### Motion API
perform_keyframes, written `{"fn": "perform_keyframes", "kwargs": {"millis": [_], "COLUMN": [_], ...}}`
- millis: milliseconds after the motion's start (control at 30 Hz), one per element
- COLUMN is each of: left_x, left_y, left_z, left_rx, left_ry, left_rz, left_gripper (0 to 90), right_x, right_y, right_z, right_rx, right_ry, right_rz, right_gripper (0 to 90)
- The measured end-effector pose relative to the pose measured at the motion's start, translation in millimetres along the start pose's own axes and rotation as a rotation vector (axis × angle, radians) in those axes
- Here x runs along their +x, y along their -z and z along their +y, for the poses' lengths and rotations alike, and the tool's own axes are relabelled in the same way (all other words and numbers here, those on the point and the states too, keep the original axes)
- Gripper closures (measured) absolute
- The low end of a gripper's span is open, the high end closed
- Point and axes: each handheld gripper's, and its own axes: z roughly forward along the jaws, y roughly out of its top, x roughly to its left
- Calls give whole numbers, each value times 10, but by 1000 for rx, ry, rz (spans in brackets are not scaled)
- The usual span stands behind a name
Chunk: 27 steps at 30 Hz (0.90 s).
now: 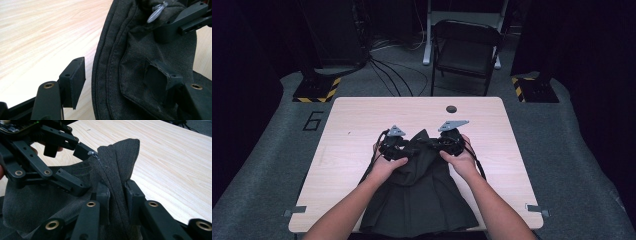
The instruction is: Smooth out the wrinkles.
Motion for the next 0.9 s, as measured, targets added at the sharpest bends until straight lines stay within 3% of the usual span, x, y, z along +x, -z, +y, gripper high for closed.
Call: {"fn": "perform_keyframes", "kwargs": {"millis": [200, 267, 333, 433, 533, 667, 733, 900], "left_x": [19, 22, 9, -7, -52, -59, -60, -92], "left_y": [-38, -38, -34, -20, -3, 8, 23, 46], "left_z": [-38, -41, -50, -55, -60, -64, -57, -14], "left_rx": [3, 7, 8, 7, 8, 8, 3, 4], "left_ry": [45, 25, 39, 26, -16, -23, -24, -46], "left_rz": [-70, -79, -92, -94, -85, -69, -63, -41], "left_gripper": [397, 416, 434, 510, 603, 699, 801, 830], "right_x": [5, 13, 14, 10, 5, 3, 0, 6], "right_y": [-8, -11, -12, -16, -23, -27, -24, 16], "right_z": [1, 0, -1, -4, -11, -17, -31, -59], "right_rx": [0, 2, 3, 0, 2, 0, -7, -20], "right_ry": [11, 11, 12, 16, 18, 17, 5, -14], "right_rz": [-2, -6, -6, -7, -12, -15, -16, -48], "right_gripper": [756, 756, 755, 755, 755, 751, 726, 630]}}
